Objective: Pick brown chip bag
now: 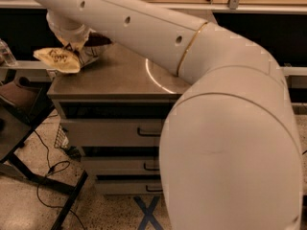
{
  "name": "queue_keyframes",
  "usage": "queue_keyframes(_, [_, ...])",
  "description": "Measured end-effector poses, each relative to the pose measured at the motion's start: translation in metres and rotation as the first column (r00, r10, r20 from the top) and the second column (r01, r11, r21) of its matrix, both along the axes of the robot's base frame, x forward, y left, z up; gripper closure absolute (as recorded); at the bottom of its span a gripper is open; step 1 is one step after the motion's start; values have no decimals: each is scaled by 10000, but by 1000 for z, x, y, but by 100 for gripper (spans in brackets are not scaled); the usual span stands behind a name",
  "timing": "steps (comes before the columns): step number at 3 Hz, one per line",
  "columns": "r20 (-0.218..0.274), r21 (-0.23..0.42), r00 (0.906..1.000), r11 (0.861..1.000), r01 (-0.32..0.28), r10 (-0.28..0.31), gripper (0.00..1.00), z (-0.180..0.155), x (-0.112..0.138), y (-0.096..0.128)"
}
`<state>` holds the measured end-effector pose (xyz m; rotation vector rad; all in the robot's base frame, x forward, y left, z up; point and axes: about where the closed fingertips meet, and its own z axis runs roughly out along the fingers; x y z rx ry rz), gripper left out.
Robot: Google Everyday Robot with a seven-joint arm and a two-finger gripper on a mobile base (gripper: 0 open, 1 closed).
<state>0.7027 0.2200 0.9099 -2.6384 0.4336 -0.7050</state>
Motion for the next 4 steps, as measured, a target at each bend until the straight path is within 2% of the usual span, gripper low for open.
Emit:
queue_keyframes(1, [521, 907, 9986, 9959, 54, -102, 100, 58, 7, -23])
queue_keyframes(2, [1022, 2249, 9925, 9735, 421, -665, 100, 103, 13, -62])
queue_keyframes(3, [1167, 3839, 9837, 9197, 820, -1364, 100, 121, 19, -108])
queue_keyframes(4, [986, 5419, 9701, 8296, 1347, -2219, 100, 120, 23, -159])
